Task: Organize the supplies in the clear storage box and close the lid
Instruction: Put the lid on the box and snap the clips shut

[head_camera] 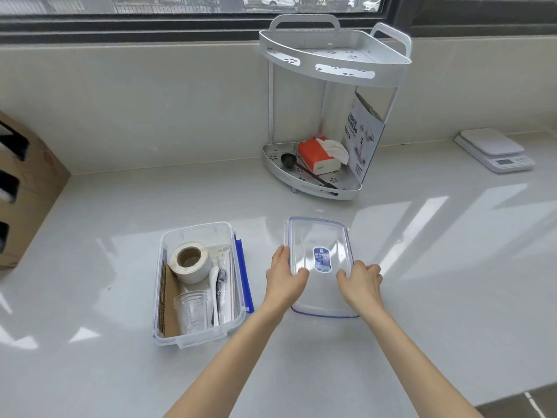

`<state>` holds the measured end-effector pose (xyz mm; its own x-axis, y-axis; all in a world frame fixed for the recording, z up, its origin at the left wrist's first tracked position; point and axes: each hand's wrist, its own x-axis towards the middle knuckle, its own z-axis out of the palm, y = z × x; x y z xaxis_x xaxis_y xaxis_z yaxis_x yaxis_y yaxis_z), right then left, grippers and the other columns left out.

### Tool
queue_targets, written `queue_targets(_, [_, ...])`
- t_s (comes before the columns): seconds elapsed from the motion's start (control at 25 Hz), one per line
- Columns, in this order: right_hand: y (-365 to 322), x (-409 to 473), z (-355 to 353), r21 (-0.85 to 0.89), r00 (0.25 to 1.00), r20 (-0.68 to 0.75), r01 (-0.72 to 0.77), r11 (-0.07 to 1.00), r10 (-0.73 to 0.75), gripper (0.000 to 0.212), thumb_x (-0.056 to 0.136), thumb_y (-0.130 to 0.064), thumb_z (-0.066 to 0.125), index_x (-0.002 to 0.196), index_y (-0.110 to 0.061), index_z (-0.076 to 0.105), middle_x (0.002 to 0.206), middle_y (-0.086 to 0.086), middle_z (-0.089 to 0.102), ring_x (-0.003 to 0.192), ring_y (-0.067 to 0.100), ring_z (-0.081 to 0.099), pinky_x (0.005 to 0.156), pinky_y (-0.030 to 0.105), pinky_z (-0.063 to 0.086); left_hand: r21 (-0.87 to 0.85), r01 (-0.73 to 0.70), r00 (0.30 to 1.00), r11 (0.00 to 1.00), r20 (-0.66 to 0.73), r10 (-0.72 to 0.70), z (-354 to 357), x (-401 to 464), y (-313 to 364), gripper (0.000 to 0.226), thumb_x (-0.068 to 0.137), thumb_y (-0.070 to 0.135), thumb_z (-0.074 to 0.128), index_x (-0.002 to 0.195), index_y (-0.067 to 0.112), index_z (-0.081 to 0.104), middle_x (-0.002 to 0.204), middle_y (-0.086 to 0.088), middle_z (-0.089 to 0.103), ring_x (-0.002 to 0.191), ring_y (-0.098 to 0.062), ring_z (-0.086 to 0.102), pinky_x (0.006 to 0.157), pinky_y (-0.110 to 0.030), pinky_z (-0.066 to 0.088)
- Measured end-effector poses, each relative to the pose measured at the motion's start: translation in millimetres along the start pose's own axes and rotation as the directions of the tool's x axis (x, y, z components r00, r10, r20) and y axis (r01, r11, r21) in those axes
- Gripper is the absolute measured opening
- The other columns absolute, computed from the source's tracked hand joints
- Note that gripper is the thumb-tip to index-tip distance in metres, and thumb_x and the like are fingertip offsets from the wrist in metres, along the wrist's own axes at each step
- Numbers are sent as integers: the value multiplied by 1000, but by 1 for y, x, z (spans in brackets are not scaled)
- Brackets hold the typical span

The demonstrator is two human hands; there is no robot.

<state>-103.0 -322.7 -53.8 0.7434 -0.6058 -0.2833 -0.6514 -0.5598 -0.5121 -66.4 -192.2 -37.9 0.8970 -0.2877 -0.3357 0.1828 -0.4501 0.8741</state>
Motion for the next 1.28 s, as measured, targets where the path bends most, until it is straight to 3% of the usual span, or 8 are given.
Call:
queue_targets(0.24, [-47,-11,3,73,985,-29,173,982,-171,27,92,-14,37,104,8,48,123,26,37,116,38,35,87,36,34,0,-133,971,991,-199,131,-50,-6,16,56,85,6,44,138,12,29,153,-4,22,140,-19,21,116,-36,19])
queue_targets(0.48, [-94,-34,32,112,951,21,304,946,-308,22,92,-10,37,105,5,48,121,22,37,115,36,37,91,34,35,-87,-92,934,992,-354,55,-113,-25,-7,52,85,2,42,135,11,36,147,-5,35,135,-22,32,115,-40,24])
queue_targets(0.6, [-109,-48,50,146,931,68,347,926,-359,27,91,-11,41,115,2,48,122,20,38,115,35,38,94,32,34,-91,-62,912,994,-410,19,-139,-37,-27,49,84,-2,38,131,11,43,142,-4,41,131,-25,35,113,-40,27])
queue_targets(0.72, [-118,-58,66,166,917,112,363,917,-383,31,90,-9,43,119,1,47,121,19,39,114,34,42,96,32,34,-153,-32,906,988,-421,-36,-155,-49,-49,37,85,2,40,113,21,56,122,4,54,120,-26,41,105,-36,32])
queue_targets(0.84, [-119,-67,80,165,914,142,356,920,-379,33,90,-7,42,121,2,47,122,20,40,114,35,44,98,32,33,-160,31,907,987,-410,-95,-161,-57,-66,43,85,3,42,126,13,48,127,-1,49,126,-29,37,109,-40,31])
queue_targets(0.96, [-121,-71,85,189,923,132,335,923,-362,36,91,-7,42,126,2,46,123,20,40,115,36,44,99,32,33,-114,27,921,993,-384,-69,-162,-58,-76,48,87,4,43,134,14,38,140,-2,41,130,-27,36,112,-40,27])
queue_targets(1.28, [-121,-69,86,251,945,142,253,934,-294,42,89,-14,51,131,-7,46,125,15,45,103,25,55,89,23,36,-106,7,929,994,-367,-46,-163,-52,-84,50,89,3,40,137,13,32,147,-3,35,132,-24,36,112,-37,28])
